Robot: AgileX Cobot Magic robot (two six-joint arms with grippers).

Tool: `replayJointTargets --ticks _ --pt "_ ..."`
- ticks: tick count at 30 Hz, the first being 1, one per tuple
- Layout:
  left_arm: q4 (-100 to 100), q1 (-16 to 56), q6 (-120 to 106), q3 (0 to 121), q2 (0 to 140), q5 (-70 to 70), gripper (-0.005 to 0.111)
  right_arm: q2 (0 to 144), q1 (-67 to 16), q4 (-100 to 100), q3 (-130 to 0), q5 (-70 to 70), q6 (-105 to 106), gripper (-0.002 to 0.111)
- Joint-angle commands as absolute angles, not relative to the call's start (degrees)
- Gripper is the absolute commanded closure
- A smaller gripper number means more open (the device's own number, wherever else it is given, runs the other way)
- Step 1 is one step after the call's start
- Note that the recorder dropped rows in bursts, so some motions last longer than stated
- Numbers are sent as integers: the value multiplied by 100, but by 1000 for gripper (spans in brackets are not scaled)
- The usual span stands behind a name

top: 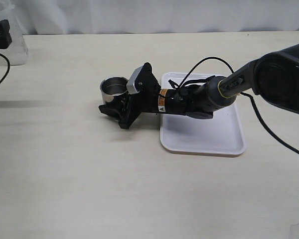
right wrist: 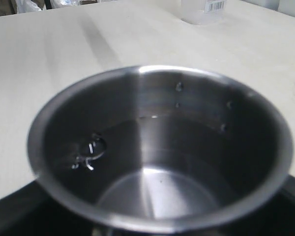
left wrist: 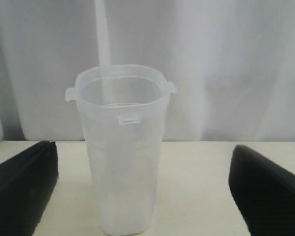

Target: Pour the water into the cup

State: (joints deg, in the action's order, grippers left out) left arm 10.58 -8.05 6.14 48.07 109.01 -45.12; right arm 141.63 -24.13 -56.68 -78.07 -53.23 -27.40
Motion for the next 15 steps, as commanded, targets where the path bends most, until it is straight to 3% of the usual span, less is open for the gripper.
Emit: replayJointTargets --ticks 1,15 --pt "1042 -822 600 4171 9925 -4718 19 14211 -2414 -5746 -7791 -5099 -2780 104" --pt "1093 -822 611 3129 6805 -3974 19 14211 -2414 -5746 -7791 -5099 -2780 104"
